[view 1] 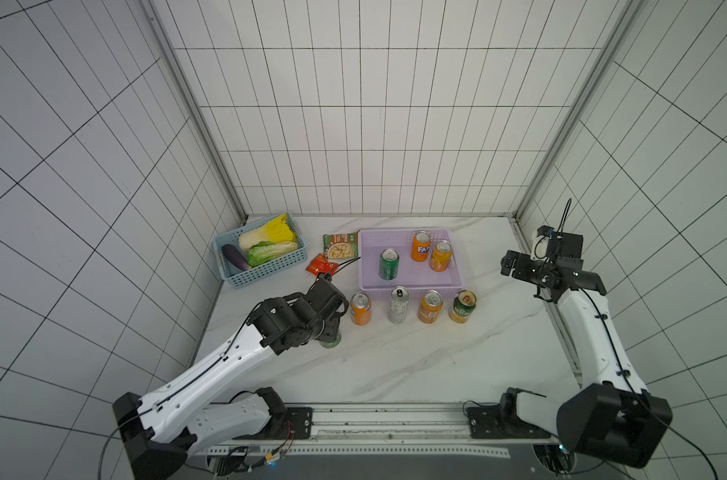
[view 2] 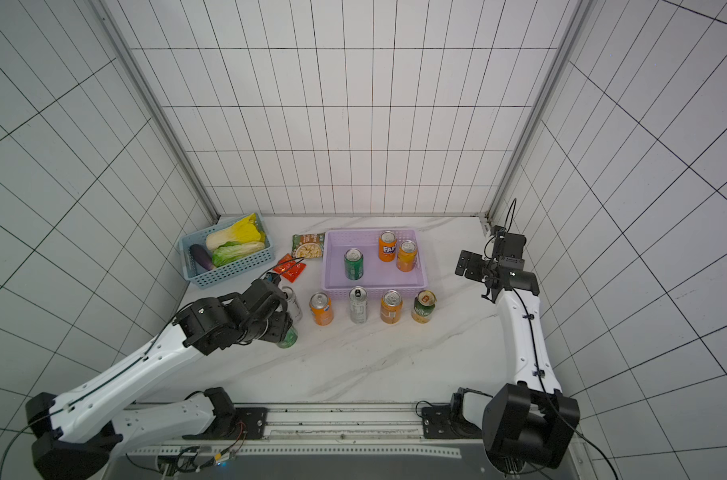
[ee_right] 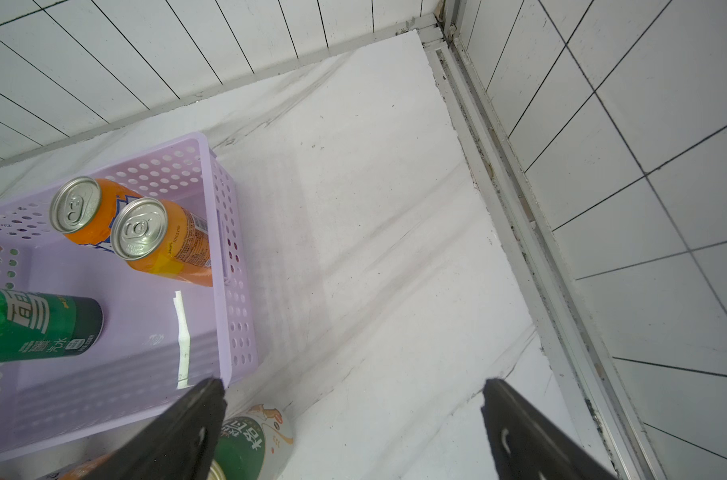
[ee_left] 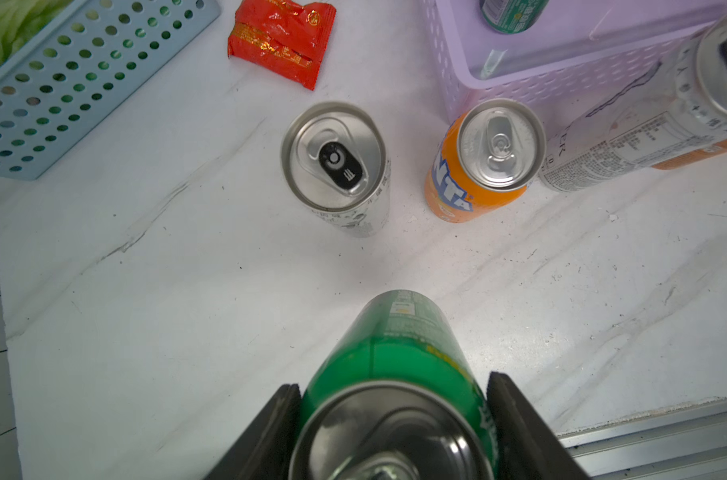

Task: Take out the drinks from the basket
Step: Place the drink at the center of the board.

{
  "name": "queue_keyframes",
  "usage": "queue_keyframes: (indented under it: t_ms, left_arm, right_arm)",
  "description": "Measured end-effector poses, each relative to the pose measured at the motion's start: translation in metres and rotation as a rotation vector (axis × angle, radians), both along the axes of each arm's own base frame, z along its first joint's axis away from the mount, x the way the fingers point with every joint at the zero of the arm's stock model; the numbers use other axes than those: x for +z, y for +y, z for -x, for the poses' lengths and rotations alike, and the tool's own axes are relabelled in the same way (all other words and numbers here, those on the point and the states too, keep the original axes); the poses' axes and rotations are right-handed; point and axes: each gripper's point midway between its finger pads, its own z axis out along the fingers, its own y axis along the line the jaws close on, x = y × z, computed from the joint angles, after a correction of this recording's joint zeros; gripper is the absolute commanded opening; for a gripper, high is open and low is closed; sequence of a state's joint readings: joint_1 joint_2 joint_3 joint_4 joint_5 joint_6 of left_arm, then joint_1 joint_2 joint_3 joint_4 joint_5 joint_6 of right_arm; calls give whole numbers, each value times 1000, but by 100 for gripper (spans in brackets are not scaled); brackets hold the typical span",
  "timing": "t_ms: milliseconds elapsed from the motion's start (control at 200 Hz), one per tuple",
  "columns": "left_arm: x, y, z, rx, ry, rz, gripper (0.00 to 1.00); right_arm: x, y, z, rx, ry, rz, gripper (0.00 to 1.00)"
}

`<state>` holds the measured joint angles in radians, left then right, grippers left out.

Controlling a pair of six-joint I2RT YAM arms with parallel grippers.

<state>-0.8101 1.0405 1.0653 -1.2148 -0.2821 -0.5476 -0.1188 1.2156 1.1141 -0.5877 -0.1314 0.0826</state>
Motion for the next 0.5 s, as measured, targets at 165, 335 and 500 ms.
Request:
queue_keyframes:
  t_ms: [165, 335, 500]
  left_arm:
    - [-15, 6, 1, 51, 4, -10, 58]
    - [-31, 6, 0, 75, 15, -4, 57]
    - [-44, 0, 1, 80, 37, 15, 58]
  right_arm:
    - [0, 0, 0, 0, 0, 0, 100]
    - [0, 0, 0, 0, 0, 0, 100]
    - [0, 0, 0, 0, 0, 0, 100]
